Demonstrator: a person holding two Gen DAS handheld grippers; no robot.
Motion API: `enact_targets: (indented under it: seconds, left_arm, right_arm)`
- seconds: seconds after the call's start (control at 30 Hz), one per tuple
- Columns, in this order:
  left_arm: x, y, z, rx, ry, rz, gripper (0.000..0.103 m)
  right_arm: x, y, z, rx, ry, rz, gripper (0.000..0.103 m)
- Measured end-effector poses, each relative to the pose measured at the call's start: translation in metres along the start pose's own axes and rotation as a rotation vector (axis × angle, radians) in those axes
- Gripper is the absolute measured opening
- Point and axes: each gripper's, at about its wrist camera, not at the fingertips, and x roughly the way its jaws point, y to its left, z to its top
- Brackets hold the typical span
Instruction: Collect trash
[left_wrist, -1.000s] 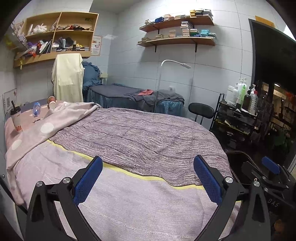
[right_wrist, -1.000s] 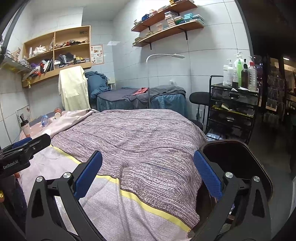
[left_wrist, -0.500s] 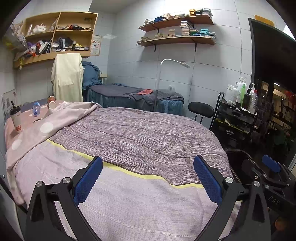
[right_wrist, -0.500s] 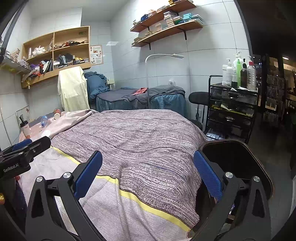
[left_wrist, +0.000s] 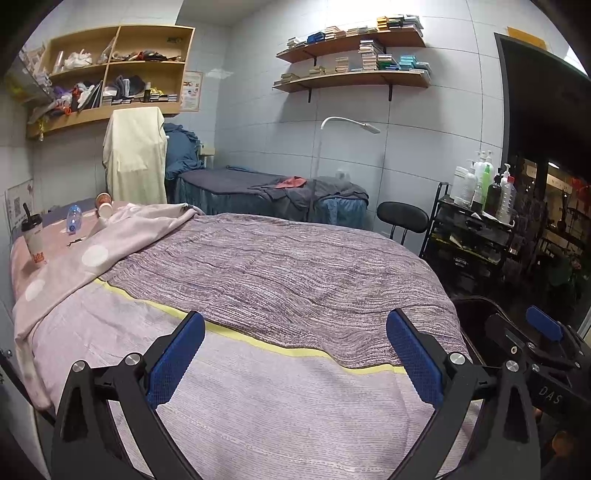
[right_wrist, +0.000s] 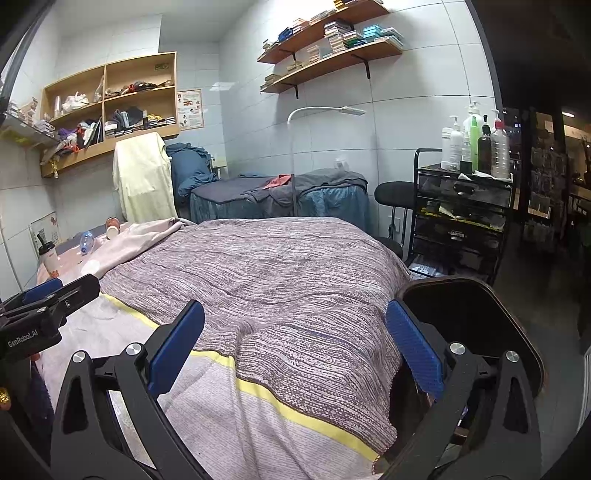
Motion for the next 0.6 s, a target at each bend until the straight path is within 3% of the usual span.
enact_targets:
  seconds: [0.6]
  left_arm:
    - [0.0047, -0.0048, -0.0031, 0.015, 0.02, -0.006, 0.097]
  right_arm:
    - [0.0034, -0.0033, -0.0002, 0.013, 0.016, -0.006, 0.097]
